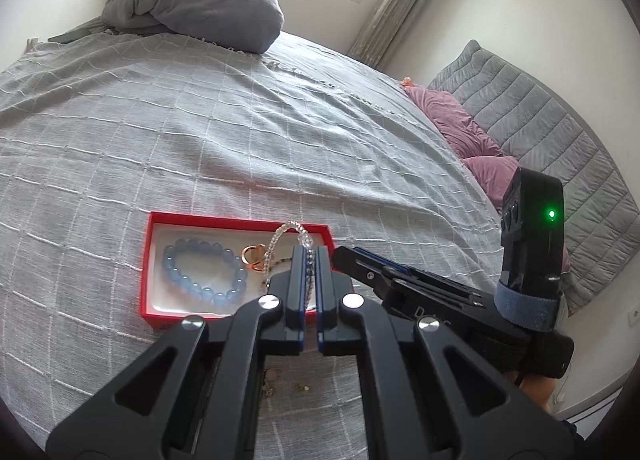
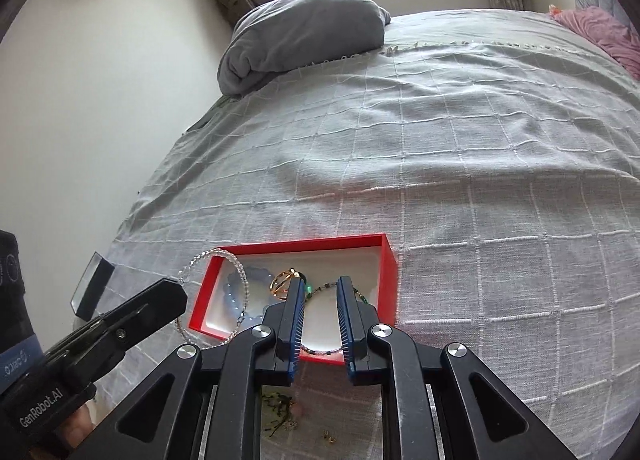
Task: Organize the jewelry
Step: 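Carry both strands into the red box and open both tools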
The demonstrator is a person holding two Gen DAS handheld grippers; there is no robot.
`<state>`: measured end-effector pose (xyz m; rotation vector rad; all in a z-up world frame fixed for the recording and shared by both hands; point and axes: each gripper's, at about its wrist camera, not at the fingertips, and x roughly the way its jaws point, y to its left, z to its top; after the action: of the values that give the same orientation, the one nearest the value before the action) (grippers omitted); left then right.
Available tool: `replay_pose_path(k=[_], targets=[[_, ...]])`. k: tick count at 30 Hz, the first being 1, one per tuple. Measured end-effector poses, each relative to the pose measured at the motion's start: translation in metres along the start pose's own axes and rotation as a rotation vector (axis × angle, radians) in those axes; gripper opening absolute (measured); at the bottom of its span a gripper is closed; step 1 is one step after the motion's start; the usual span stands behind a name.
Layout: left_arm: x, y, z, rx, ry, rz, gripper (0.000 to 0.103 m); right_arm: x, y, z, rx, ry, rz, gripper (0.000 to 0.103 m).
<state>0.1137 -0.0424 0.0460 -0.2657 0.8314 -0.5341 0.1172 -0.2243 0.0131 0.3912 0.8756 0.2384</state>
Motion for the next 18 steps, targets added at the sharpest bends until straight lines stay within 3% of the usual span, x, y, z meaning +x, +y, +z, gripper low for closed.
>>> replay_pose_path(k=[6, 8, 11, 18], targets=[[0.015, -0.006, 0.003, -0.03, -0.009, -0.097, 0.004, -0.018, -0.008, 0.002, 0.055, -0.036, -0.01, 0.021], [0.03, -0.005, 0.001, -0.035, 0.014, -0.07, 0.005, -0.023, -0.01, 0.002, 0.063, -0.05, -0.011, 0.023], [0.049, 0.005, -0.004, -0.037, 0.064, 0.056, 0.008, -0.028, -0.011, -0.001, 0.056, -0.058, -0.023, 0.025], [0.012, 0.013, -0.001, -0.028, -0.005, 0.062, 0.009, -0.036, -0.006, -0.009, 0.033, -0.045, -0.014, 0.026]])
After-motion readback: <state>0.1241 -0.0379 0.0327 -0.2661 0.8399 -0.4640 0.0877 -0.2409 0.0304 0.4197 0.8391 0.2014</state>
